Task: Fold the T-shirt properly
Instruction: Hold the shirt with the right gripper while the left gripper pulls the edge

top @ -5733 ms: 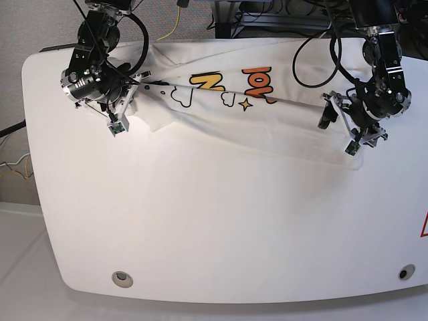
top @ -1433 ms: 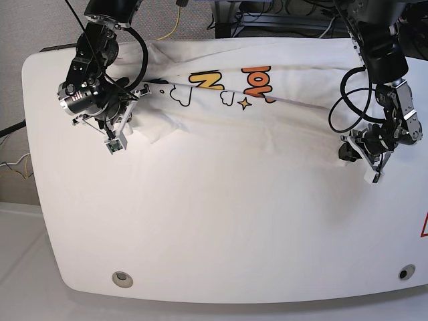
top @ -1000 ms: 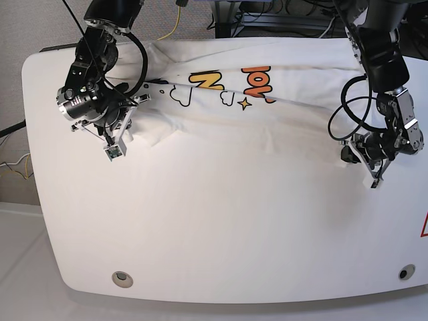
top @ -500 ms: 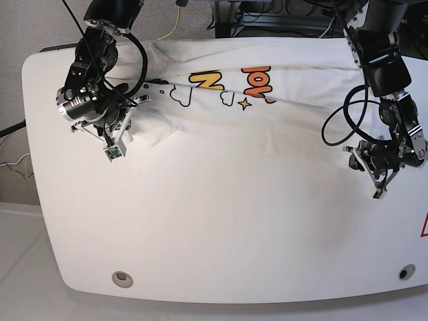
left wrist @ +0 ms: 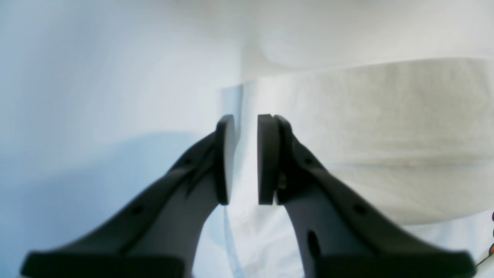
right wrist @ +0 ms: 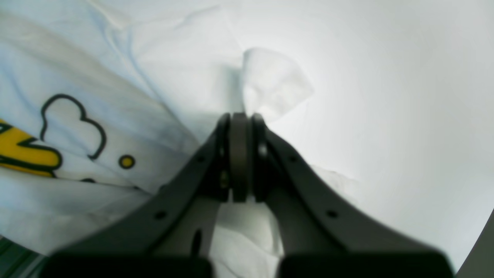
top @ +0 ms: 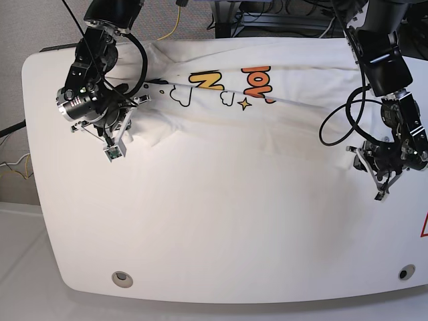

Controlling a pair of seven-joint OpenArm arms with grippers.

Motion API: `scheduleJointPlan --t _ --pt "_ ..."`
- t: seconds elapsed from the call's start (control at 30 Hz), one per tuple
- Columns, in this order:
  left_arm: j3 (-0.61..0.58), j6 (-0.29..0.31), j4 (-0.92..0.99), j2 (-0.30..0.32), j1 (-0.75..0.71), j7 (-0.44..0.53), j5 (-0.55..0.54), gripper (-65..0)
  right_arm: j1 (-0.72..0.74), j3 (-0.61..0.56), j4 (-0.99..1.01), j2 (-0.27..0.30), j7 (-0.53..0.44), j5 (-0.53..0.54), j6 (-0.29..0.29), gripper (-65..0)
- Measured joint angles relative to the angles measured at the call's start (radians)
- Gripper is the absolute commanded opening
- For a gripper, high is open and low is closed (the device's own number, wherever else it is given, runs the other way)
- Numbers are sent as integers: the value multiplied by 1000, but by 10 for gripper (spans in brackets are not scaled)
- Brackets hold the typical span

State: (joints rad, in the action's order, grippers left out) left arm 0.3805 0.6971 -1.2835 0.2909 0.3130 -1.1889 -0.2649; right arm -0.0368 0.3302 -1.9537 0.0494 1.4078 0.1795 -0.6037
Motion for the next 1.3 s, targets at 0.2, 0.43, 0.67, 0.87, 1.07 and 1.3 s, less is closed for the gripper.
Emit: scheduleJointPlan --t 0.2,0.43,0.67,0.87,1.07,1.3 --pt "0 0 1 0 -7 2 8 -509 -2 0 0 0 0 0 0 -650" --pt "0 0 1 0 -53 85 91 -284 -4 0 0 0 0 0 0 -650" --pt "1 0 2 -8 -83 143 112 -58 -3 0 0 0 0 0 0 -650" --pt "0 0 3 -18 -86 207 105 -53 -3 0 0 0 0 0 0 -650" --pt "0 0 54 -30 -85 240 126 -53 -4 0 0 -11 0 0 0 -650" --pt "2 0 105 -68 -79 308 201 -53 -3 0 0 -16 1 0 0 -650"
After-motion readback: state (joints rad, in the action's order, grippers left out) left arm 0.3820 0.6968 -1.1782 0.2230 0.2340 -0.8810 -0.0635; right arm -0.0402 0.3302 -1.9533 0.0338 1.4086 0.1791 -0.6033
